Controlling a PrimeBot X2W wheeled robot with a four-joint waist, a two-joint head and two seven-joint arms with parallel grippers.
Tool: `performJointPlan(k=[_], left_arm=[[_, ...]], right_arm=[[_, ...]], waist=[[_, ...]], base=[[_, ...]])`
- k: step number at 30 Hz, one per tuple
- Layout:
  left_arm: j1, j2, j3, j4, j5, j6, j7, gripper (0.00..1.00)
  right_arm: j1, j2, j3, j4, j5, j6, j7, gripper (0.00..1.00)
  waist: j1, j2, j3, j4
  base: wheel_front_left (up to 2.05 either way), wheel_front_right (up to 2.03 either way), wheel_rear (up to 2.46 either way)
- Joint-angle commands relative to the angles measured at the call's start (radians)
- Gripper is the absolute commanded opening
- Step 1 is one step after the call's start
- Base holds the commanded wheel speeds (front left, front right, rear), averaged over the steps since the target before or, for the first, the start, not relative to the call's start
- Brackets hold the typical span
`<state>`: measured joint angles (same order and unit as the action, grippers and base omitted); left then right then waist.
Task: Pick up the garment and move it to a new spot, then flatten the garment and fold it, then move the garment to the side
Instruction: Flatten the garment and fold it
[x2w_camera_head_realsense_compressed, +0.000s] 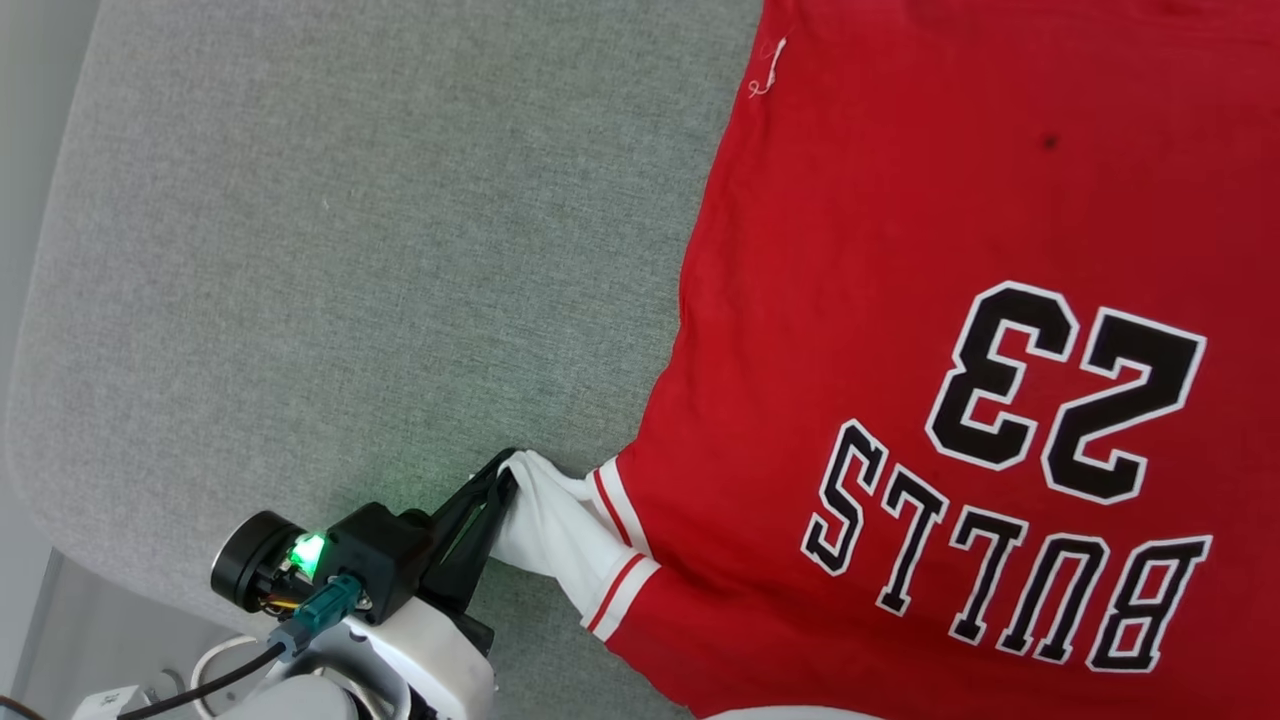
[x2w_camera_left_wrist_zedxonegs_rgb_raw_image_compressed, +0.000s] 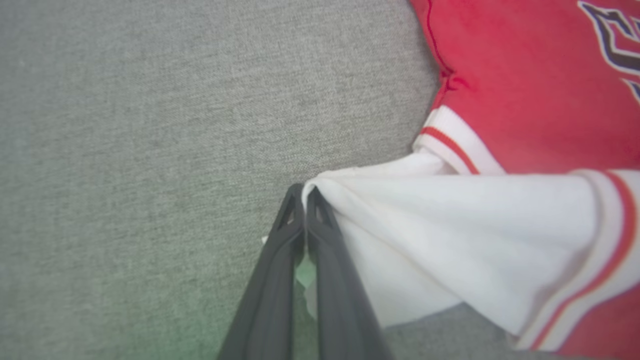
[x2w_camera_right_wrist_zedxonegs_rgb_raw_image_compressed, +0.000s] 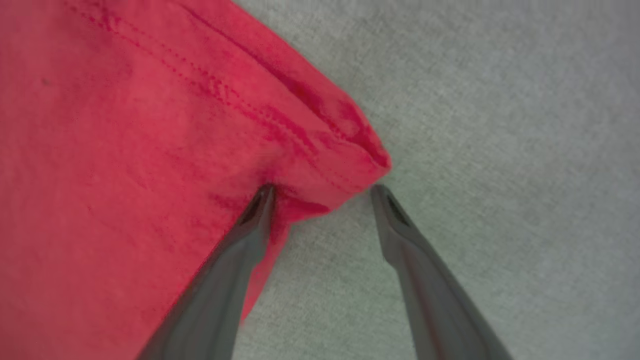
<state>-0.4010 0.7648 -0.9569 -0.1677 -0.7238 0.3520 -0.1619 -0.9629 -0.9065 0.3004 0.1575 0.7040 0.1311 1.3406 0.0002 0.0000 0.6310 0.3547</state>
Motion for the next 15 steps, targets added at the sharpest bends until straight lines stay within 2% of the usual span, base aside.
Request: performJointPlan(k=[1, 5, 6, 7, 15], left_arm=[[-0.014, -0.009, -0.001, 0.013, 0.005, -0.002, 0.007, 0.0], [-0.015, -0.015, -0.004, 0.024, 0.005, -0.003, 0.004, 0.0], [-0.016, -0.016, -0.005, 0.028, 0.004, -0.004, 0.004, 0.0], [-0.016, -0.017, -0.005, 0.031, 0.002, -0.004, 0.004, 0.0], [0.025, 0.001, -0.003, 0.057, -0.021, -0.001, -0.013, 0.0]], right_arm=[[0.035, 0.012, 0.014, 0.012, -0.002, -0.001, 0.003, 1.0], [0.094, 0.035, 0.025, 0.028, -0.006, -0.001, -0.002, 1.0], [0.1, 0.037, 0.025, 0.028, -0.008, -0.001, -0.003, 0.18], [0.103, 0.036, 0.026, 0.025, -0.011, -0.001, -0.006, 0.0], [0.061, 0.038, 0.019, -0.012, -0.017, -0.001, -0.095, 0.0]], waist=[[-0.0002, 0.0, 0.017, 0.013], [-0.0002, 0.0, 0.023, 0.015], [-0.0002, 0.0, 0.022, 0.015], [-0.0002, 0.0, 0.019, 0.014], [-0.0002, 0.0, -0.089, -0.032]], base=[[0.0, 0.0, 0.0], [0.0, 0.0, 0.0], [0.0, 0.0, 0.0], [0.0, 0.0, 0.0], [0.0, 0.0, 0.0]])
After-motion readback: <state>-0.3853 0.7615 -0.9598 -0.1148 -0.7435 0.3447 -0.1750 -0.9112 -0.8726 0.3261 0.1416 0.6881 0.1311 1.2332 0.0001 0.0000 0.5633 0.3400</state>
